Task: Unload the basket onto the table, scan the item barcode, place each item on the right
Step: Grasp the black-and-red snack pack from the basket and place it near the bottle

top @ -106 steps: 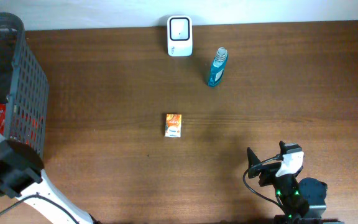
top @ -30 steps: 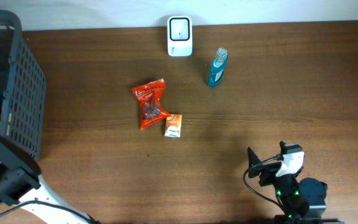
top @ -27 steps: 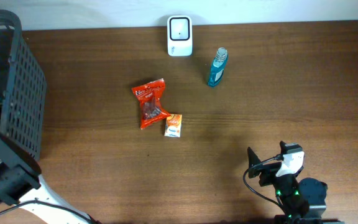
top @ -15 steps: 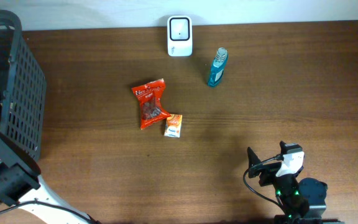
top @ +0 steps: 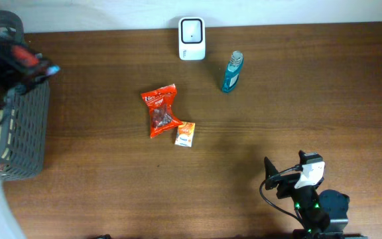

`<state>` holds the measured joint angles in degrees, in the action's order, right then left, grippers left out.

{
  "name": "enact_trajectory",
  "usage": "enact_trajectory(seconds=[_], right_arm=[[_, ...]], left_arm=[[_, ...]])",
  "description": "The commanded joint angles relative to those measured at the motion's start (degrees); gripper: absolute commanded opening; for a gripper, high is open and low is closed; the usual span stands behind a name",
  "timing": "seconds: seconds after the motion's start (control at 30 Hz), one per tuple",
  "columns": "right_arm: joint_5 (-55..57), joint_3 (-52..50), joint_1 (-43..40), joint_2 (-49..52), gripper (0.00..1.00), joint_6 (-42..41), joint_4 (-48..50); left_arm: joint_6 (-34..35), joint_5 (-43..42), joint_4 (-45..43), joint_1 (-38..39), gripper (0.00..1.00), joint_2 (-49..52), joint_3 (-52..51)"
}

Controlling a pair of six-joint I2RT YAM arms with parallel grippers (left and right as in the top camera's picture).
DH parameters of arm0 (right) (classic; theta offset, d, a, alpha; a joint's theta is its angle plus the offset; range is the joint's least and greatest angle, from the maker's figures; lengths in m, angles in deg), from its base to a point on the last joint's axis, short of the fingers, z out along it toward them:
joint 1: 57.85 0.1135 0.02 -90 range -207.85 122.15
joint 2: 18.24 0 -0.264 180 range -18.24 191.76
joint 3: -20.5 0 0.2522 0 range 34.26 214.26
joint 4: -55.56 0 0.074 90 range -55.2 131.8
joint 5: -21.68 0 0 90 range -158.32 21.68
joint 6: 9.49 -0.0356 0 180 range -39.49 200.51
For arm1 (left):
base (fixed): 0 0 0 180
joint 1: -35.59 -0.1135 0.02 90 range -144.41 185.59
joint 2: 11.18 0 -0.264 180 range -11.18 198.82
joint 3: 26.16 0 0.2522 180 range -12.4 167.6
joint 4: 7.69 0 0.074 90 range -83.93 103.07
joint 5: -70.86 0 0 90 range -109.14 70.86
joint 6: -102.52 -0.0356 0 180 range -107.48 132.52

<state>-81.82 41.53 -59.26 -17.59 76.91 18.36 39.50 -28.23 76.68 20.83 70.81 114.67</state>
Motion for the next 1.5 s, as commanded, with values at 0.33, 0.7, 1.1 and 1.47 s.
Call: enact_trajectory(seconds=[0.33,0.7,1.1,1.47], right_arm=[[0.3,-0.3,0.3,-0.4,0.98,0.2,-0.2],[0.3,-0.3,0.3,-0.4,0.98,0.2,-0.2],[0.3,-0.3,0.3,-0.4,0.98,0.2,-0.2],[0.3,-0.3,0.3,-0.4,0.98,0.2,-0.2]], left_arm=[[0.3,3.1,-9.7,42.6,0.0,51.1,-2.1],[-7.4,8.8,8.5,31.0,0.92,45.9,33.8],[-9.8,19.5,9.9,-27.8,0.8,42.2,20.5],[-35.8,37.1,-28.6,-21.6,1.0,42.8,-29.3]])
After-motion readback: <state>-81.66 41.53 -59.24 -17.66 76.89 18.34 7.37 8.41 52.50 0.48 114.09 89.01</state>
